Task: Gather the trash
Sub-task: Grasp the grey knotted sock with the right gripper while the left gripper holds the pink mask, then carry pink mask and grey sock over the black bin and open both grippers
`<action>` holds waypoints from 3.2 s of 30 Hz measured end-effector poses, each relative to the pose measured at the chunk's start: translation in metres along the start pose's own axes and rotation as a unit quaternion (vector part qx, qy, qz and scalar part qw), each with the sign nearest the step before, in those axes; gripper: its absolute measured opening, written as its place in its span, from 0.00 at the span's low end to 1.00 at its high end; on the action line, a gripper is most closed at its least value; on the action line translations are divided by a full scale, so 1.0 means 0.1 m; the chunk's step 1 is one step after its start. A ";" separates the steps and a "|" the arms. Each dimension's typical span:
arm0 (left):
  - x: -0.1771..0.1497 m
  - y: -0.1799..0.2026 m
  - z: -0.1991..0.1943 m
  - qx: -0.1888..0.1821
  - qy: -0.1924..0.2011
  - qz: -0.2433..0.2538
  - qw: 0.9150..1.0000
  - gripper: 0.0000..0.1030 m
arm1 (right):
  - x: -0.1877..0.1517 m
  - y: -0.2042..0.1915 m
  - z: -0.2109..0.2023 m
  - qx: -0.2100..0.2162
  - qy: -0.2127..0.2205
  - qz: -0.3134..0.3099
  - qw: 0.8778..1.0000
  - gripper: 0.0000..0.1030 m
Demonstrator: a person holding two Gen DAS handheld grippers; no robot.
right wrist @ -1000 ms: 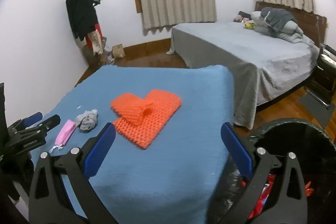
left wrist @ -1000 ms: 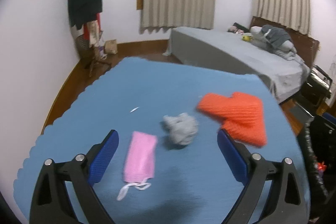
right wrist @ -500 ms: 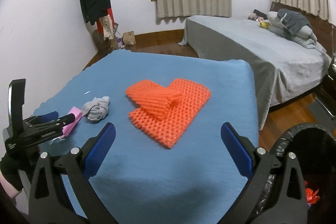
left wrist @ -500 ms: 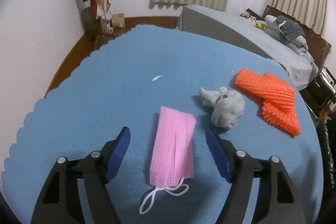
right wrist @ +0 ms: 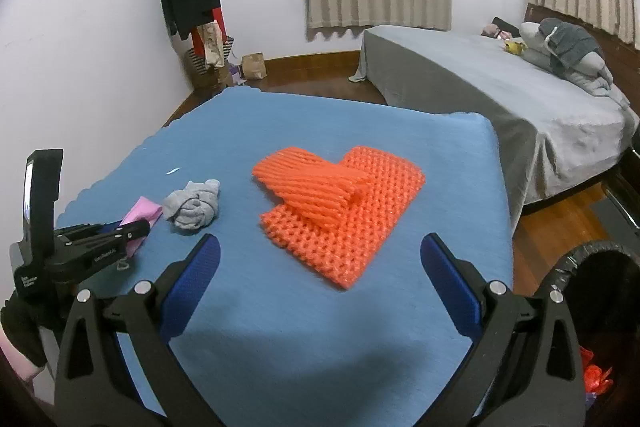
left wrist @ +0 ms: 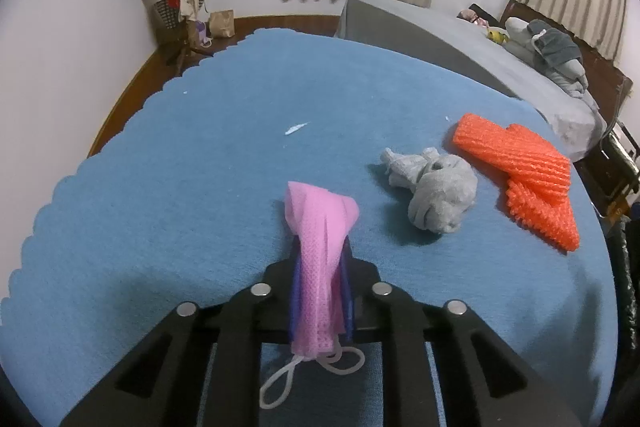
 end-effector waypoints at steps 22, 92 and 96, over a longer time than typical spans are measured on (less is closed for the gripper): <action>0.20 -0.50 -0.17 0.037 0.034 -0.025 0.998 0.12 | 0.25 -0.62 0.75 0.051 -0.022 0.001 0.998 0.95; 0.52 1.28 -1.45 -0.088 0.127 0.047 0.987 0.12 | 0.52 0.33 -1.18 0.046 0.054 0.032 0.997 0.45; 0.52 1.53 -1.57 -0.107 0.136 0.062 0.983 0.12 | 0.50 0.53 -1.38 0.026 0.069 0.041 0.996 0.45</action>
Point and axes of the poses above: each gripper's, at about its wrist camera, not at the fingertips, and z roughly the way its jaws point, y to its right, x to its top, the point moved 6 cm from there along z, roughly the way its jaws point, and after that the axes turned 5 degrees about x, right-handed, at the moved point
